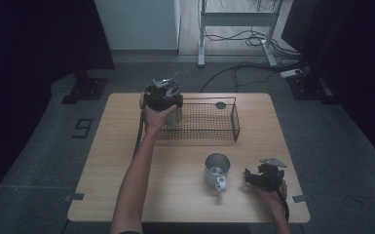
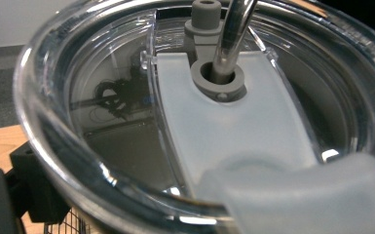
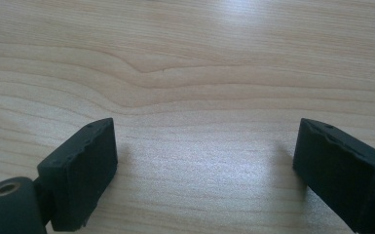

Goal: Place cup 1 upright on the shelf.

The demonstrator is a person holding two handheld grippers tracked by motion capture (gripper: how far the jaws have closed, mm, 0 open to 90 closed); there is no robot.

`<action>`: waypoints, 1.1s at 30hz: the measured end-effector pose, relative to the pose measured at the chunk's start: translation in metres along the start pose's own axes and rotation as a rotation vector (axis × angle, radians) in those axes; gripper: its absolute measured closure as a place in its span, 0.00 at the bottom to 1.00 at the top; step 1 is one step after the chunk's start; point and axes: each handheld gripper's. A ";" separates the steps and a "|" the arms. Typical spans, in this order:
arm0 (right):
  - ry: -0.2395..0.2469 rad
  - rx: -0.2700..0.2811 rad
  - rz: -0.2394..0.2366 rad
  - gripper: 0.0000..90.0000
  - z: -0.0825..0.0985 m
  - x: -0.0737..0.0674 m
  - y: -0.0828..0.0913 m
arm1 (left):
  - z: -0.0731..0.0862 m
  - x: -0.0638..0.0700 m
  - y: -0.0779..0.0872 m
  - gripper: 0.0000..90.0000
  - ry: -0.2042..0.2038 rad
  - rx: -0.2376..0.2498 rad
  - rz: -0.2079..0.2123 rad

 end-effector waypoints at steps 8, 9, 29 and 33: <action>0.000 0.000 0.000 0.10 0.000 0.000 0.000 | 0.010 -0.001 -0.006 0.04 0.003 -0.016 -0.004; -0.001 0.001 -0.001 0.10 0.000 0.000 0.000 | 0.011 -0.001 -0.007 0.04 0.005 -0.015 -0.006; -0.001 0.002 0.000 0.10 0.000 0.000 0.000 | 0.034 -0.001 -0.015 0.04 0.005 -0.060 -0.015; -0.001 0.001 0.000 0.10 0.000 0.000 0.000 | 0.037 -0.002 -0.016 0.04 0.011 -0.060 -0.017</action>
Point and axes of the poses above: each handheld gripper's, and its own axes: y roughly backward along the jaws, z roughly out of its underside, x roughly to its right, and after that the axes turned 13 degrees about x, right-handed
